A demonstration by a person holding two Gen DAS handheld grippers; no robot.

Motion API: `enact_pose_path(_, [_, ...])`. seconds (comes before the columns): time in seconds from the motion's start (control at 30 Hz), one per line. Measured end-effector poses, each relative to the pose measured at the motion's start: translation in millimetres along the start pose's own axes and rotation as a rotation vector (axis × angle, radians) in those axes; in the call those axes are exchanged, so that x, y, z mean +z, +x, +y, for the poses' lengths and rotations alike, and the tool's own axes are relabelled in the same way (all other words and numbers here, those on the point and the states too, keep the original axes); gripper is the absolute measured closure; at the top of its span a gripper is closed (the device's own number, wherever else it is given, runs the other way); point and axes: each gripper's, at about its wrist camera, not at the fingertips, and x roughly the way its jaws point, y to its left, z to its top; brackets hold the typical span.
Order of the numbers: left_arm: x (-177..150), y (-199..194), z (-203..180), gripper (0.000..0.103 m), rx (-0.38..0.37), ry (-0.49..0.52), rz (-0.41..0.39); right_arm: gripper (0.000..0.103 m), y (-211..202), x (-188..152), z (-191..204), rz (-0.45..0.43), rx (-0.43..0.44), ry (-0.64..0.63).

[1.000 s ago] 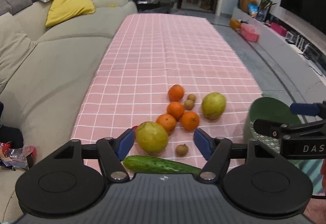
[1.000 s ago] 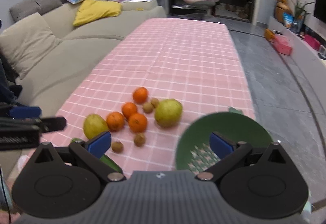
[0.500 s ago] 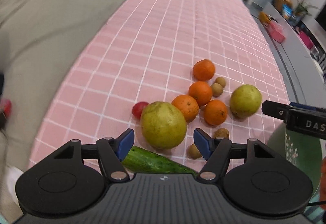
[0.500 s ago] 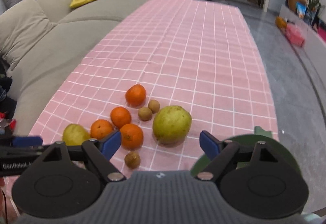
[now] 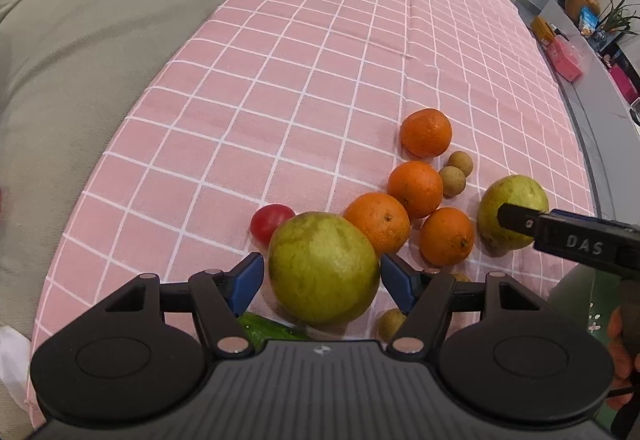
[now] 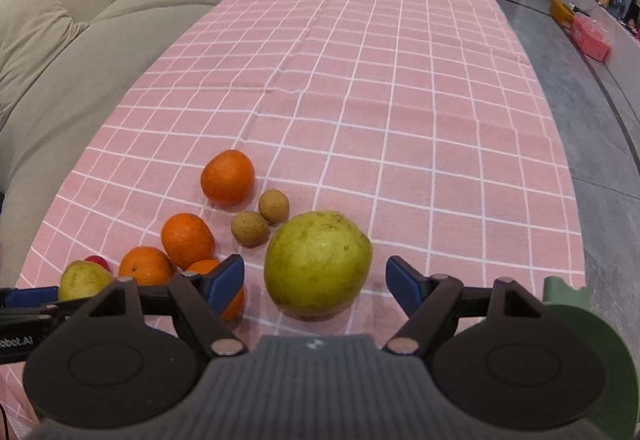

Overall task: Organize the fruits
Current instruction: 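Lower the left tool onto the large pear and close its fingers, then carry the pear into the green colander with the left tool while the right tool carries another pear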

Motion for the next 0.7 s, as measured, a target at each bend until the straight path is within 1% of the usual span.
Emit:
enact_pose_path(0.07, [0.2,3.2,-0.1,0.024,-0.003,-0.001,0.007,0.037,6.3,-0.4,0.0,0.013,0.009,-0.001])
enact_pose_path(0.13, [-0.8,6.0,-0.7,0.025,-0.004,0.004,0.016,0.036,9.7,-0.7,0.9,0.011,0.003,-0.006])
enact_pose_path(0.2, [-1.3,6.6,-1.8,0.028,-0.009,0.012,0.013,0.036,12.3,-0.5,0.4,0.009,-0.006,-0.01])
enact_pose_path(0.37, [-2.4,6.6,-3.6,0.029,-0.007,0.025,0.005,0.037,15.4,-1.4,-1.4,0.0,-0.014,-0.02])
enact_pose_path(0.5, [-4.6,5.9,-6.7,0.029,-0.004,0.051,-0.005,0.038,13.8,-2.9,3.1,-0.005,-0.03,-0.049])
enact_pose_path(0.6, [-5.7,3.6,-6.6,0.03,-0.022,0.05,-0.001,0.039,10.7,-4.1,5.2,-0.007,-0.033,-0.057])
enact_pose_path(0.7, [-6.2,-4.3,-9.2,0.029,-0.027,0.071,-0.024,0.039,2.4,-4.2,9.3,-0.029,-0.031,-0.071])
